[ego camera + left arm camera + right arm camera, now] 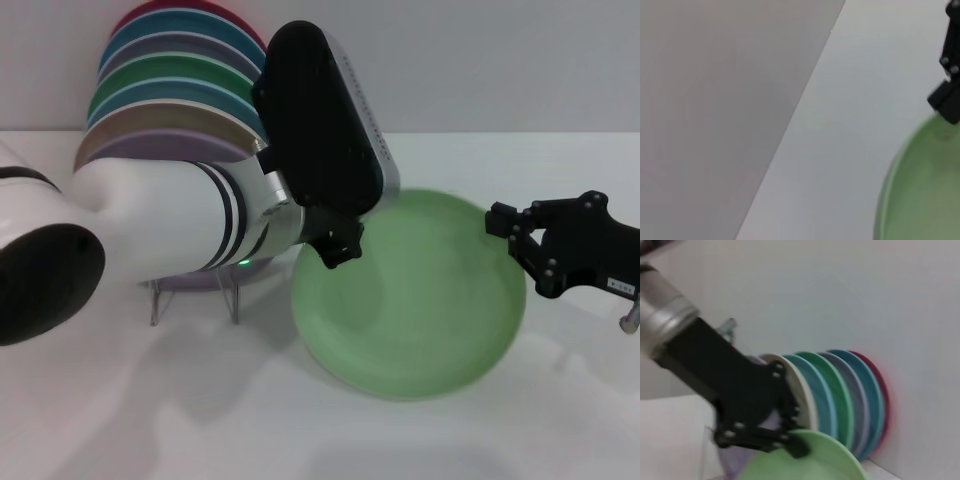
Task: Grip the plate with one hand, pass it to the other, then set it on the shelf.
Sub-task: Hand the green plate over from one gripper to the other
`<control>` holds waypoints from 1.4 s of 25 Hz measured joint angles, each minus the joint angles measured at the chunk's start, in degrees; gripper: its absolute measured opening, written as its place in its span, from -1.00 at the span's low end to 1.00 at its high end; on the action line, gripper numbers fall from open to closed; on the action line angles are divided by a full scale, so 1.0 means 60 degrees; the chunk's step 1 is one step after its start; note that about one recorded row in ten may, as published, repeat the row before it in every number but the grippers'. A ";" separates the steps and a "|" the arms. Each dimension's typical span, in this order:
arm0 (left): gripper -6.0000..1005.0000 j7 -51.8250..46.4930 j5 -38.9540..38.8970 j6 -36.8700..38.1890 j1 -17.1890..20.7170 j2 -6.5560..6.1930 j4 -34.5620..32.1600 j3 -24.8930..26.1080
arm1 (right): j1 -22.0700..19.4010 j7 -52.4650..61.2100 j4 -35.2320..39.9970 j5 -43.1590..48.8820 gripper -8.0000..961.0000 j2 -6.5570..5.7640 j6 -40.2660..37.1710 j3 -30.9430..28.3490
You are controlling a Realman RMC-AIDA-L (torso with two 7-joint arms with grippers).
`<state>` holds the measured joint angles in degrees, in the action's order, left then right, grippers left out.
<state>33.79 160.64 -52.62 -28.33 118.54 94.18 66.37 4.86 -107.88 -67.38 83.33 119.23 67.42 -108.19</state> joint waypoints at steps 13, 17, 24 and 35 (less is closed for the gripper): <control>-0.89 -0.0028 0.0062 0.0733 0.0187 0.0009 0.0259 -0.0166 | 0.0074 -0.1829 0.2710 -0.1963 -0.63 0.0018 0.2345 -0.1181; -0.90 -0.0010 0.0400 0.1734 0.0777 0.0002 0.0605 -0.0221 | 0.0105 -0.2495 0.4374 -0.2865 -0.33 0.0019 0.3542 -0.2499; -0.90 0.1696 0.0823 0.6903 0.2675 -0.0062 0.0829 -0.0678 | 0.0032 -0.2854 0.5168 -0.2692 0.17 0.0040 0.4274 -0.3792; -0.91 0.0062 0.0813 1.7777 0.3961 -0.0316 -0.3264 -0.1628 | 0.0192 -0.2800 0.5244 -0.2496 0.31 0.0001 0.3992 -0.3904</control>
<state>34.16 165.52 54.04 -4.56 116.64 74.60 56.60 6.01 -124.68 -35.91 68.35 119.24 91.37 -131.61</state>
